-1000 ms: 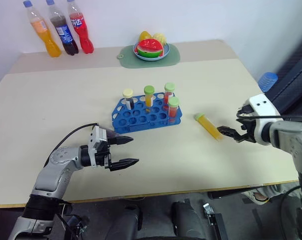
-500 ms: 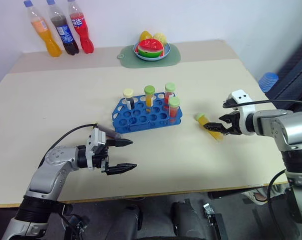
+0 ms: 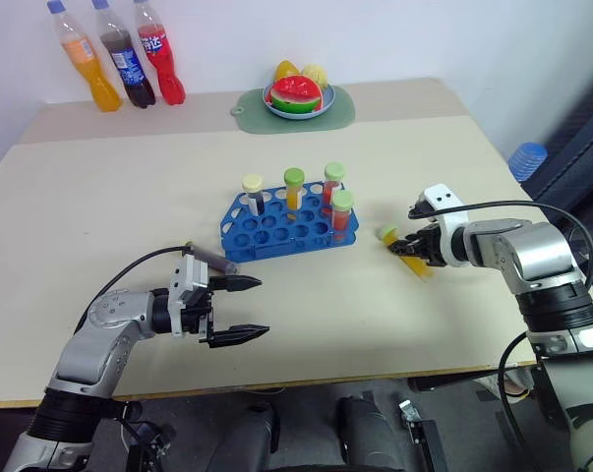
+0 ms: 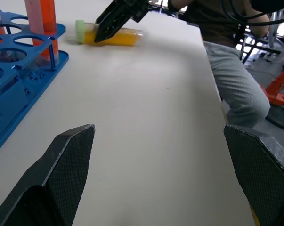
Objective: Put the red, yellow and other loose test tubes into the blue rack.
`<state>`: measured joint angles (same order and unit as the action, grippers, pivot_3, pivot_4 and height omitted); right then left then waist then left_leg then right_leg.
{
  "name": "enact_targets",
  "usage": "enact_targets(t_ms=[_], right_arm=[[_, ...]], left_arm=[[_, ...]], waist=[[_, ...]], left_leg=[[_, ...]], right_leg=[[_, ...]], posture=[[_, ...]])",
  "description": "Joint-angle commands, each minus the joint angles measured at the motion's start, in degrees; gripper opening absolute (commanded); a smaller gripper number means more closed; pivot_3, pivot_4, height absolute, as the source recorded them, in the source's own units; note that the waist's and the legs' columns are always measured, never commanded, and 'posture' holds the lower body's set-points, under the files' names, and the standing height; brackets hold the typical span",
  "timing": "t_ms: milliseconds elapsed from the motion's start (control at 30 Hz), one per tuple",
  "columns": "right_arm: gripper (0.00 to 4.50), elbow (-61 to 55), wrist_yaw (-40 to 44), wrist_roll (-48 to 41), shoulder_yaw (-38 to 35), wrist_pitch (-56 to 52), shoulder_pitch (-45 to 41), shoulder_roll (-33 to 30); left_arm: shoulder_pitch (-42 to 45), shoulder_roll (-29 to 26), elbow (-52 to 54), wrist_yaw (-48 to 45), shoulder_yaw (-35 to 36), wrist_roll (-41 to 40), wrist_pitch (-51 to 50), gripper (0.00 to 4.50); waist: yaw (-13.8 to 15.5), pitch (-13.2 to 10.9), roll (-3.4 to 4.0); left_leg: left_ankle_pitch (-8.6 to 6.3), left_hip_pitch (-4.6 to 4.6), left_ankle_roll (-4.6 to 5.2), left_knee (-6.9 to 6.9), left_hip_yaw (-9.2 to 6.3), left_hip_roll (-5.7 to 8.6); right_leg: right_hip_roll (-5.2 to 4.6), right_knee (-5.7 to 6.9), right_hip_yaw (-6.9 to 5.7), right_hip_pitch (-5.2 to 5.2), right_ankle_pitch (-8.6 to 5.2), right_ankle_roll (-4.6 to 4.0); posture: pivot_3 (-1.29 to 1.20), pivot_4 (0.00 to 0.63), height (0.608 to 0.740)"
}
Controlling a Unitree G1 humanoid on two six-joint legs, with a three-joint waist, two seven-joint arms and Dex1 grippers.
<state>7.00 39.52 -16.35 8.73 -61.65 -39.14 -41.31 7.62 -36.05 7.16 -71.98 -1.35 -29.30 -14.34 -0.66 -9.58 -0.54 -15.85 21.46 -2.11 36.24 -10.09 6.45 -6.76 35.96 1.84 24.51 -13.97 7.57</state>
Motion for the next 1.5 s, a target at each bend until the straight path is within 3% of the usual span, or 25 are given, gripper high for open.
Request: enact_targets(t_ms=[33, 133, 267, 367, 500, 633, 867, 1167, 1500], right_arm=[[0.81, -5.4, 0.1, 3.7, -1.5, 11.9, 4.9, -3.2], [0.81, -12.7, 2.4, 2.7, -6.0, 20.3, 12.9, -5.4], [0.81, -23.2, 4.7, -0.9, -12.5, 23.6, 23.5, -6.6], [0.81, -29.7, 1.6, -4.5, -17.4, 32.8, 27.3, 1.7], [0.81, -33.0, -2.0, -6.8, -17.0, 38.0, 26.3, 11.0], [0.81, -28.5, -7.9, -3.9, -10.5, 46.1, 21.2, 24.6], [0.81, -18.0, -12.4, 3.2, -2.7, 60.1, 19.8, 36.5], [0.81, -5.8, -14.6, 7.3, 0.3, 70.7, 17.6, 42.2], [0.81, 3.5, -14.5, 7.9, 0.4, 77.4, 12.4, 44.3]], left_arm=[[0.1, -0.5, 0.6, 0.2, 1.1, 0.0, 1.2, 4.5], [-0.2, -0.2, 0.5, 0.7, 1.6, 0.0, 1.5, 4.5], [-0.4, 0.0, 0.0, 1.2, 2.0, -0.1, 2.1, 4.5], [0.2, 0.3, -1.2, 1.4, 2.1, -0.2, 2.5, 4.5], [1.2, 1.0, -2.3, 1.8, 2.3, -0.4, 2.6, 4.5], [1.9, 1.4, -3.1, 2.3, 2.5, -0.6, 2.6, 4.5], [1.4, 1.5, -2.2, 3.8, 3.6, -1.4, 1.9, 4.5], [-0.5, 2.1, 0.0, 6.1, 4.3, -2.5, 0.8, 4.5], [-1.7, 2.5, 1.1, 7.3, 4.5, -2.8, 0.6, 4.5]], waist=[[0.1, 0.0, 0.0], [0.5, 0.0, -0.01], [0.9, 0.0, -0.01], [0.4, 0.0, -0.01], [0.0, 0.0, -0.03], [-0.2, 0.0, -0.02], [-0.2, 0.0, -0.02], [-0.4, 0.0, -0.02], [-0.5, 0.0, -0.01]], left_leg=[[0.0, 0.0, 0.0, 0.0, 0.0, 0.0], [0.0, 0.03, 0.0, 0.01, -0.02, 0.04], [0.0, 0.02, 0.0, 0.01, 0.0, 0.02], [-0.01, -0.07, 0.01, 0.02, 0.11, -0.06], [0.0, -0.12, -0.01, 0.01, 0.11, -0.15], [0.02, -0.14, -0.05, -0.02, 0.0, -0.16], [0.16, -0.12, -0.3, -0.04, 0.01, -0.14], [0.16, -0.15, -0.31, -0.08, 0.11, -0.17], [0.17, -0.15, -0.31, -0.09, 0.15, -0.18]], right_leg=[[0.0, 0.0, 0.0, 0.0, 0.0, 0.0], [-0.02, -0.03, 0.0, -0.01, 0.0, 0.01], [-0.01, -0.02, 0.0, -0.01, 0.0, 0.01], [0.05, 0.07, 0.09, -0.01, 0.01, 0.01], [0.17, 0.11, 0.12, -0.01, 0.02, -0.02], [0.19, 0.12, 0.18, 0.03, 0.03, -0.03], [0.22, 0.12, 0.31, 0.1, 0.04, -0.04], [0.29, 0.2, 0.45, 0.19, 0.04, -0.05], [0.31, 0.22, 0.51, 0.24, 0.04, -0.05]], posture=[[0.0, 0.15, 0.74], [0.0, 0.15, 0.74], [0.0, 0.15, 0.74], [0.0, 0.15, 0.74], [0.0, 0.15, 0.74], [0.0, 0.15, 0.74], [0.0, 0.15, 0.74], [0.0, 0.15, 0.74], [0.0, 0.15, 0.74]])
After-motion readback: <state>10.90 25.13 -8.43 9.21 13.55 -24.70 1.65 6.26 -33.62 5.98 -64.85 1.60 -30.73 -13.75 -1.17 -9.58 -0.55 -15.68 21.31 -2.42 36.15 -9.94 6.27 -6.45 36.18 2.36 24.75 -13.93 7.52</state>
